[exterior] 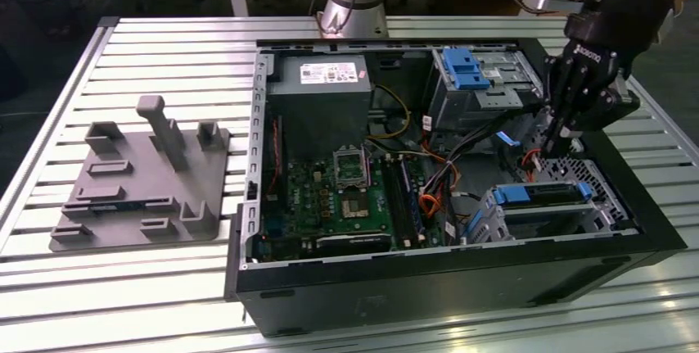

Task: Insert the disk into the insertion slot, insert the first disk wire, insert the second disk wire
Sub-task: 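Insert the first disk wire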

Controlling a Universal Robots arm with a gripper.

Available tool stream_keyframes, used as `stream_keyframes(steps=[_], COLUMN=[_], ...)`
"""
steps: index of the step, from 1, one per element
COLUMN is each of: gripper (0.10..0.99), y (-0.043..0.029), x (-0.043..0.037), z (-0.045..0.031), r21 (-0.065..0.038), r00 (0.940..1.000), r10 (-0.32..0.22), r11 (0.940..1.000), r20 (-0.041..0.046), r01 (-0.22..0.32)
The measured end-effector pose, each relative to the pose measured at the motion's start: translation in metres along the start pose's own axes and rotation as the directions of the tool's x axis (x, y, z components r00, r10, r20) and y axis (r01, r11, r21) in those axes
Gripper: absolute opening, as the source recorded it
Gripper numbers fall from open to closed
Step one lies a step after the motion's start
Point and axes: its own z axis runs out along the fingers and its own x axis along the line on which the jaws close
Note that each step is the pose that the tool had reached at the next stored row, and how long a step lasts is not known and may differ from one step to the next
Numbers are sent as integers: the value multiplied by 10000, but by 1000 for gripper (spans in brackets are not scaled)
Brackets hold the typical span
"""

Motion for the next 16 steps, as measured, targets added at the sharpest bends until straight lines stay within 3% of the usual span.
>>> stream_keyframes(steps=[1,2,4,7,9,14,16], gripper=[169,169,169,169,169,169,169], y=[-11,-11,-11,-15,-16,-23,-25], x=[-2,-3,22,65,110,166,183], z=[1,4,13,28,43,62,68], r21=[-133,-154,-142,-95,-90,-30,6], r00=[10000,10000,9999,9999,9999,9984,9969], r10=[-46,-67,-103,-101,-99,-110,-115], r11=[9999,9999,9998,9999,9999,9999,9999], r20=[-16,-18,-18,128,142,561,780], r01=[46,67,102,102,100,112,114])
